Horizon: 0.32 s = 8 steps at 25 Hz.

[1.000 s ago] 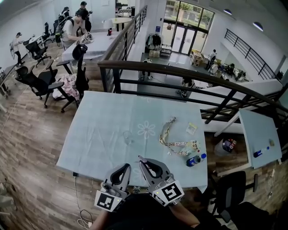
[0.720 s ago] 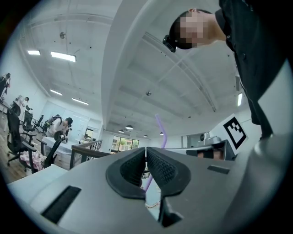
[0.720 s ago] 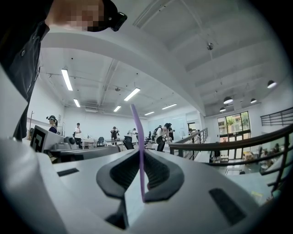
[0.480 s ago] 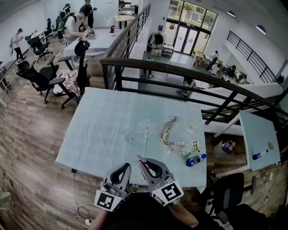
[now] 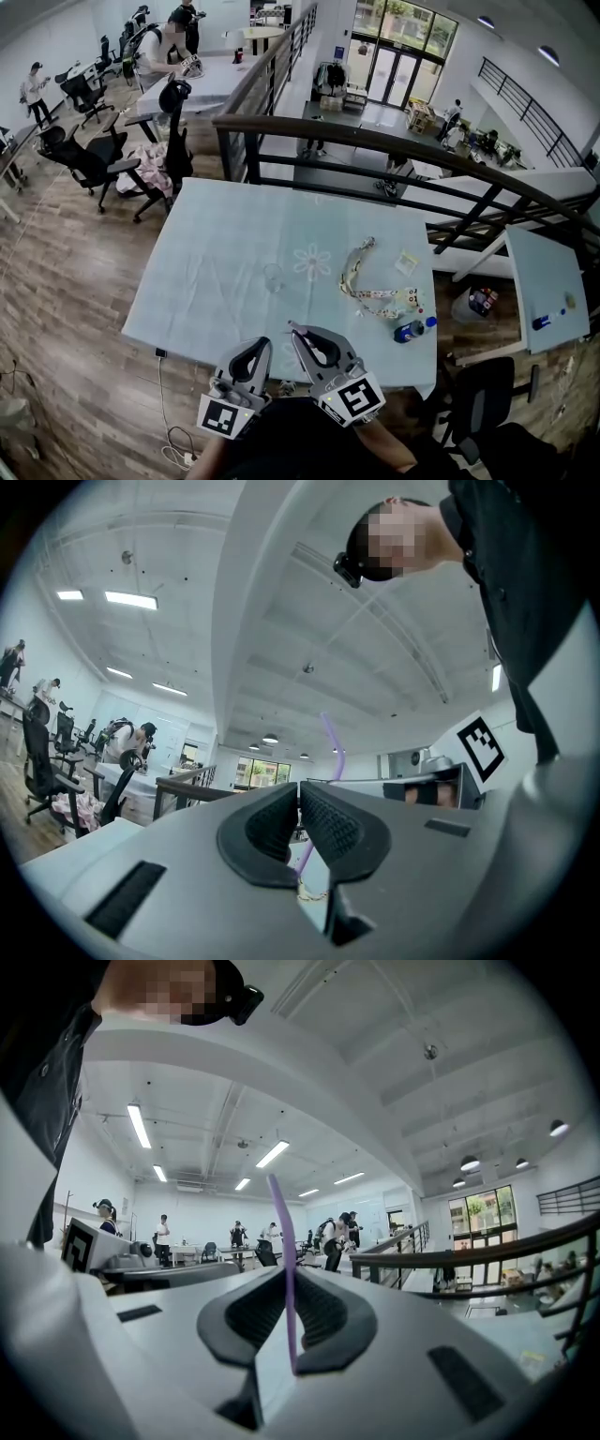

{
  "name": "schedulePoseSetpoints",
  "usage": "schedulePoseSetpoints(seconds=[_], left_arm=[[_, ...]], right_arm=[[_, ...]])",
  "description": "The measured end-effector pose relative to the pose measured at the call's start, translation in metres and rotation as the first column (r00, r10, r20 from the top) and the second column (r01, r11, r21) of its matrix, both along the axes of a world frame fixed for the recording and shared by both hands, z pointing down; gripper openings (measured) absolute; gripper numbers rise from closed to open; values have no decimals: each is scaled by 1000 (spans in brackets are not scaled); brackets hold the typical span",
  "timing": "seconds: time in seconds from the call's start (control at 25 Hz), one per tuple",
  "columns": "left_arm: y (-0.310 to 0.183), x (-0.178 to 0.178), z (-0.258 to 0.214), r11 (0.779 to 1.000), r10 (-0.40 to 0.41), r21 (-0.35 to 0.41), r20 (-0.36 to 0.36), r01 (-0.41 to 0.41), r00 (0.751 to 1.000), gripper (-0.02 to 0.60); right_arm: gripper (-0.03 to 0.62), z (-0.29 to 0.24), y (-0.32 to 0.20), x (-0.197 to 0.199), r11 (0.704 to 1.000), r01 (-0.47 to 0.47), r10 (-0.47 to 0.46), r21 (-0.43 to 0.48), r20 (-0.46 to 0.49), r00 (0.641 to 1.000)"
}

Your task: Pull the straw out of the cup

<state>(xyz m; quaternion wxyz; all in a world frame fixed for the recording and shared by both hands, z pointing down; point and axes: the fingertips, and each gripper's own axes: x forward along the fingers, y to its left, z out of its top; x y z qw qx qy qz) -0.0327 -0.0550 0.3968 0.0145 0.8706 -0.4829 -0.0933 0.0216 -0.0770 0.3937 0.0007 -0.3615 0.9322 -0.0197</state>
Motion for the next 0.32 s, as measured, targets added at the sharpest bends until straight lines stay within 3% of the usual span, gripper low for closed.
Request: schedulePoseSetpoints(seconds=[0.32], left_arm=[[-6, 5, 0, 1000, 14, -3, 8, -14, 1000, 20]], right_arm=[[37, -3, -5, 3, 1000, -2, 2, 7, 5, 1000]])
